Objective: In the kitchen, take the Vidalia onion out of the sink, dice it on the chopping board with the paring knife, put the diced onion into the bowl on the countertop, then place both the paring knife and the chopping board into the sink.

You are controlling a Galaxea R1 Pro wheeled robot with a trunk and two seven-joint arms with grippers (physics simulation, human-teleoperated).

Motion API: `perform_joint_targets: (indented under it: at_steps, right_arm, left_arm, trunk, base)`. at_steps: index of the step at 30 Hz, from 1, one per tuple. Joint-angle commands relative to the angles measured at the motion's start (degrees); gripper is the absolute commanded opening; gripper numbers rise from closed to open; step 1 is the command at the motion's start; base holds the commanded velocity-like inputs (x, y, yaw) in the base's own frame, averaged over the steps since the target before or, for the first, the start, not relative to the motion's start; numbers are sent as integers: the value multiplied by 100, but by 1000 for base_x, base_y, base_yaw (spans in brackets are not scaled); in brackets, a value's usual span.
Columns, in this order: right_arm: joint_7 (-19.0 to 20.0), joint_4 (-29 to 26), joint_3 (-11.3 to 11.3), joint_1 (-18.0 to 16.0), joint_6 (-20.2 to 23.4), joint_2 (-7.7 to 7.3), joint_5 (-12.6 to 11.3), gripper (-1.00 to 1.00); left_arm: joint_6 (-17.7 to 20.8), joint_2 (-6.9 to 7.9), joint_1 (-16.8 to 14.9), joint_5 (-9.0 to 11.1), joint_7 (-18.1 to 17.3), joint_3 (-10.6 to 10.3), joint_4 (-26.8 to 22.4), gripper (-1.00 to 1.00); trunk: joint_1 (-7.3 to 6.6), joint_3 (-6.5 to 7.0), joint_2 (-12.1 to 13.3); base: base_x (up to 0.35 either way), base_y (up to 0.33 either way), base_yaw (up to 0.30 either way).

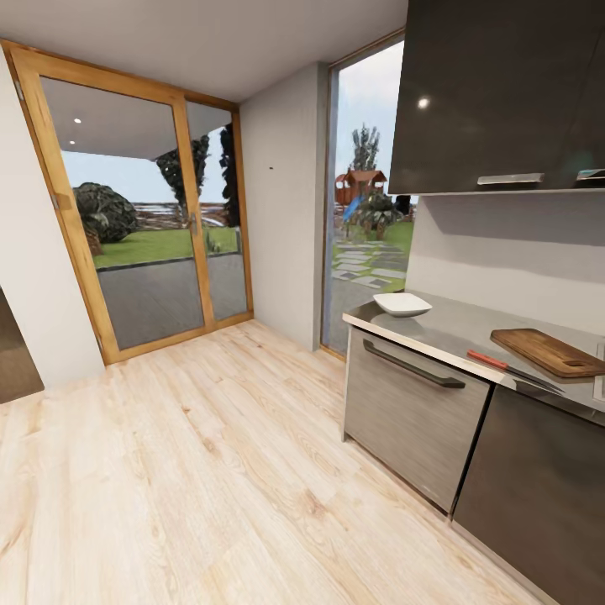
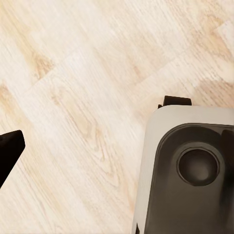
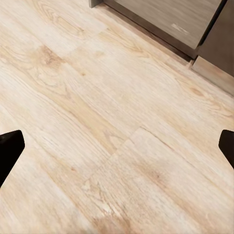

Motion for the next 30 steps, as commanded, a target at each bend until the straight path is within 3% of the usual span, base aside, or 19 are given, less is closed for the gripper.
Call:
perform_joint_targets:
  at_steps: [1, 30]
  right_arm:
    - [-22, 0, 3, -1, -12, 1, 3, 100]
    - [-22, 0, 3, -2, -14, 1, 3, 100]
  left_arm:
    - [-43, -2, -9, 30, -5, 0, 23, 100]
    - [-43, 0, -9, 29, -8, 0, 23, 100]
  trunk:
    - [0, -6, -3]
    - [0, -6, -3]
  base:
    - [0, 0, 0]
    - [0, 0, 0]
